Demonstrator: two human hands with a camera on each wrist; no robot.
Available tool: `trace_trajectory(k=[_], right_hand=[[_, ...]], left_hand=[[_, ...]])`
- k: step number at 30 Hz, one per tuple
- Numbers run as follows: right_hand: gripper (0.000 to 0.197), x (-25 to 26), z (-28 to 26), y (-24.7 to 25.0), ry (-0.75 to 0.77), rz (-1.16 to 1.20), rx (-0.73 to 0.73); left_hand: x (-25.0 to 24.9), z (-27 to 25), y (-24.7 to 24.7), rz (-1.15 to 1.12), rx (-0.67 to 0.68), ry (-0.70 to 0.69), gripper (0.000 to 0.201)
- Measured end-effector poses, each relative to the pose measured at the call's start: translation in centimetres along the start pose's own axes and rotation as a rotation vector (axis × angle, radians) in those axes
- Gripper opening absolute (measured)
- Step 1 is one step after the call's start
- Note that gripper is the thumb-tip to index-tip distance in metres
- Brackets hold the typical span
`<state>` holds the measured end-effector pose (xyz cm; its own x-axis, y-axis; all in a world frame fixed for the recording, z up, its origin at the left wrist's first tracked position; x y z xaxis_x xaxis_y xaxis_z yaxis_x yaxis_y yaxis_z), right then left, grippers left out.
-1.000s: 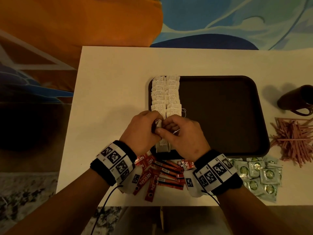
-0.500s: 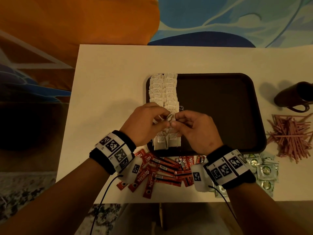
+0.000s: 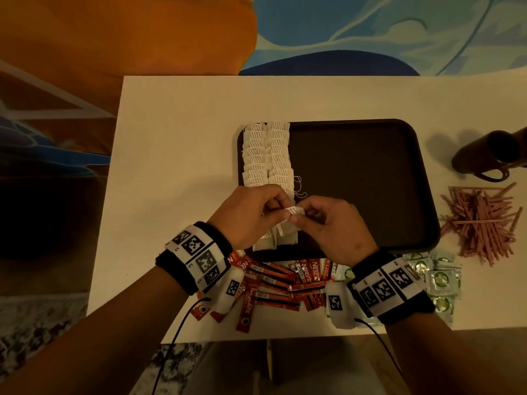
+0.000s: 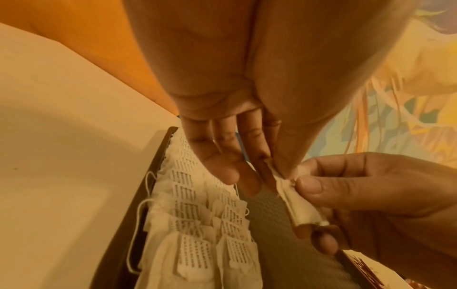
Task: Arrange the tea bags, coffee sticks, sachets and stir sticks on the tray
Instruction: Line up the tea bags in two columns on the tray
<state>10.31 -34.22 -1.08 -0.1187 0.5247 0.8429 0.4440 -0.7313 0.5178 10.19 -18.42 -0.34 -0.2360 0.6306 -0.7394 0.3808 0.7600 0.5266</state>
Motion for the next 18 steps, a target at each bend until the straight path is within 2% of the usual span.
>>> trace_trajectory(k=[5,9,13,18], right_hand=[[0.003,-0.9,-0.3,-0.1,-0.042,0.035,0.002],[0.003,-1.4,-0.6,-0.2,-0.060,0.025,0.026],[0.003,-3.4,-1.4,-1.6,-0.153,-0.028,0.101],[0.006,-4.5,-2.2,-3.5,-0.222,-0.066,0.115]], left_hand=[[0.1,0.0,-1.0,0.017,0.042,-0.008,0.020],[0.7,0.0,-1.6,0.017,0.034,0.013,0.018],[2.4,-0.3,-1.6,0.035,0.022,0.064,0.019],[4.9,-1.2,-1.2,0.054,-0.013,0.143,0.017]])
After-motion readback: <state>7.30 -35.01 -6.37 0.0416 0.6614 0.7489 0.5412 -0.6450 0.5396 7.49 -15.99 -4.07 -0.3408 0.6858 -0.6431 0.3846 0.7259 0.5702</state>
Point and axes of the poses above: each hand's wrist, its own z-axis towards the middle knuckle, its own y-axis out of the back of the hand, x = y × z, the point moved 8 cm from there along z, towards the middle knuckle, and after that the axes turned 12 degrees about y, right-handed, at the moved point
